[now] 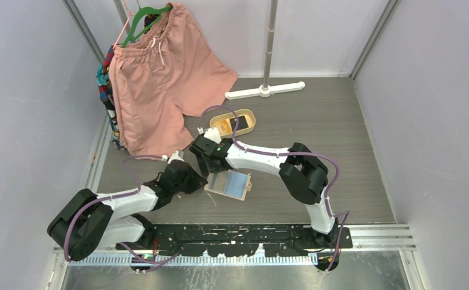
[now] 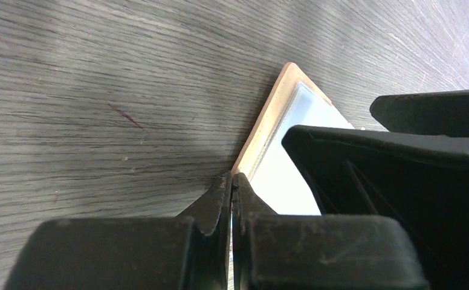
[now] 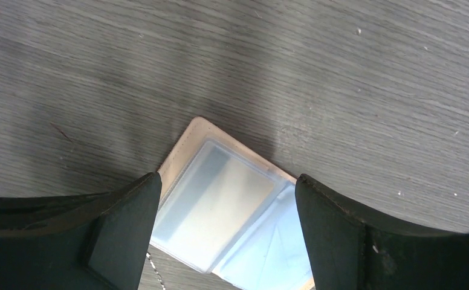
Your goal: Take the credit cards out of the card holder
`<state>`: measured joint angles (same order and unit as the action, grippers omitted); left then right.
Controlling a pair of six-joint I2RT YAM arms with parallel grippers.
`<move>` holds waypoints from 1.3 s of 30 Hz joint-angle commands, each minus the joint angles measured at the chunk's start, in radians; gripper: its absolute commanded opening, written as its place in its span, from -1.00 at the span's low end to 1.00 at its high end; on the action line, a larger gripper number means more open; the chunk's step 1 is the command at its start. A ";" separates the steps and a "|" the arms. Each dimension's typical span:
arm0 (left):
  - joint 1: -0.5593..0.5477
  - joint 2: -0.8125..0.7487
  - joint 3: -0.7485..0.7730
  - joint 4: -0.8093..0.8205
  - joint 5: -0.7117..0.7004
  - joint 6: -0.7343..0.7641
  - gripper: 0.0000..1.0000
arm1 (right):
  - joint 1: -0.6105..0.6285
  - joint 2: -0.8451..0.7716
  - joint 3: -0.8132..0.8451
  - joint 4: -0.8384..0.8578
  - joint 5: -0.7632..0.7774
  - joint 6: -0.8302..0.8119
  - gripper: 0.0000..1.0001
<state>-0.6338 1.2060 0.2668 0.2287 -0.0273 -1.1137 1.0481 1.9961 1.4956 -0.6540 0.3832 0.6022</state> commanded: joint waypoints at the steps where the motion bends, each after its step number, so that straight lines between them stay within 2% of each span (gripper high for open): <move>1: 0.002 -0.020 -0.010 -0.094 -0.052 0.040 -1.00 | 0.006 0.030 0.051 0.014 0.008 0.007 0.73; 11: 0.002 -0.022 -0.007 -0.098 -0.051 0.041 -1.00 | 0.012 0.018 -0.042 0.029 0.008 0.027 0.73; 19: 0.005 -0.006 -0.006 -0.096 -0.056 0.042 -1.00 | 0.019 -0.071 -0.140 0.019 0.019 0.037 0.73; 39: 0.004 0.015 -0.009 -0.095 -0.068 0.040 -1.00 | 0.068 -0.154 -0.201 -0.038 0.005 0.042 0.73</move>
<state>-0.6338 1.1938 0.2672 0.2089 -0.0402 -1.0988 1.0992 1.9118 1.3163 -0.6369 0.3801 0.6350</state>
